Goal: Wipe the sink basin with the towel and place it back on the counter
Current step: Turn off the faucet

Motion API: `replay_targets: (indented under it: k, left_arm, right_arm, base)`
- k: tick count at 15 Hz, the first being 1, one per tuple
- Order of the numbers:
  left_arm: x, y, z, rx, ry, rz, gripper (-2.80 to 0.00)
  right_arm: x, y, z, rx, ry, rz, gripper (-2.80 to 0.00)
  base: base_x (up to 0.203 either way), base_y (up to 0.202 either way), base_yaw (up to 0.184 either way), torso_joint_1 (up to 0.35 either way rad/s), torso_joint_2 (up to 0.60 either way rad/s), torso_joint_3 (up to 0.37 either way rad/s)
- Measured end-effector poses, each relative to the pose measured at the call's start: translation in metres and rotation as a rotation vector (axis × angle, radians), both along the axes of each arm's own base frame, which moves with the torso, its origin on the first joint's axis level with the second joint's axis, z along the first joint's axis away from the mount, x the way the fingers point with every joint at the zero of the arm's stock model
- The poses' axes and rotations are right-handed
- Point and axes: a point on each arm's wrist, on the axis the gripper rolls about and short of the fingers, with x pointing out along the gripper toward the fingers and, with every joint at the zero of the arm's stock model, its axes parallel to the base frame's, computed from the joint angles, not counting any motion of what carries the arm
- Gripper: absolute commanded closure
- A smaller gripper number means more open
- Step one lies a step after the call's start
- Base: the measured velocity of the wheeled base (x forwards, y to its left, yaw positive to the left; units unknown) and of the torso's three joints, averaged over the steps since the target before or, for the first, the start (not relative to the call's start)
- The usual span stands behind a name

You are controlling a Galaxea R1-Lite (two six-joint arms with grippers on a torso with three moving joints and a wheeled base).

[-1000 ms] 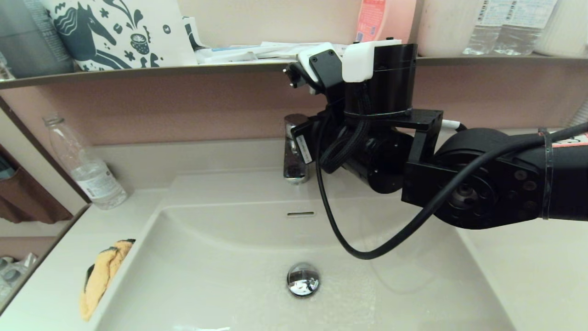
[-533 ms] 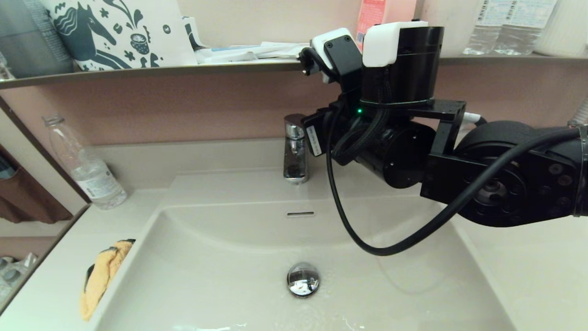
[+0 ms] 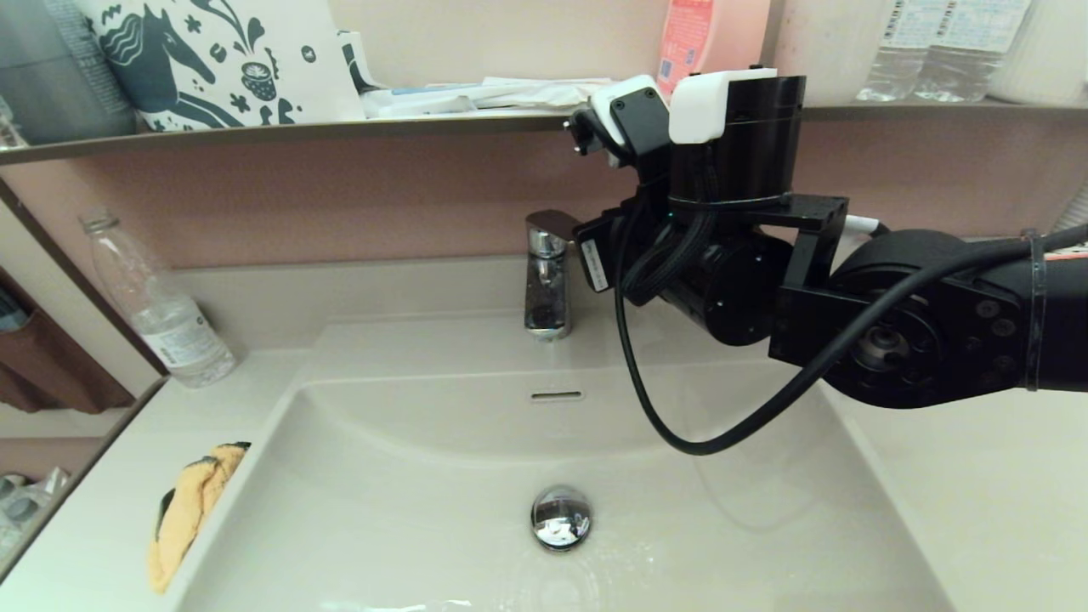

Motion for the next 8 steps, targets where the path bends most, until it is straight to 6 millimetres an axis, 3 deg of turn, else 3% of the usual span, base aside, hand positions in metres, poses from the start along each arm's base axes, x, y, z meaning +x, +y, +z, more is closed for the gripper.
replay_targets:
  k: [5,8]
  left_arm:
    - [0.0,0.0,0.0,0.0,0.0,0.0,0.0]
    - [0.0,0.0,0.0,0.0,0.0,0.0,0.0]
  right_arm:
    - [0.002,0.014,0.005,0.025,-0.025,0.026,0.0]
    - [0.003,0.021,-0.001,0.013,-0.014,0.035,0.0]
  base:
    - [0.0,0.0,0.0,0.0,0.0,0.0]
    - [0.0,0.0,0.0,0.0,0.0,0.0]
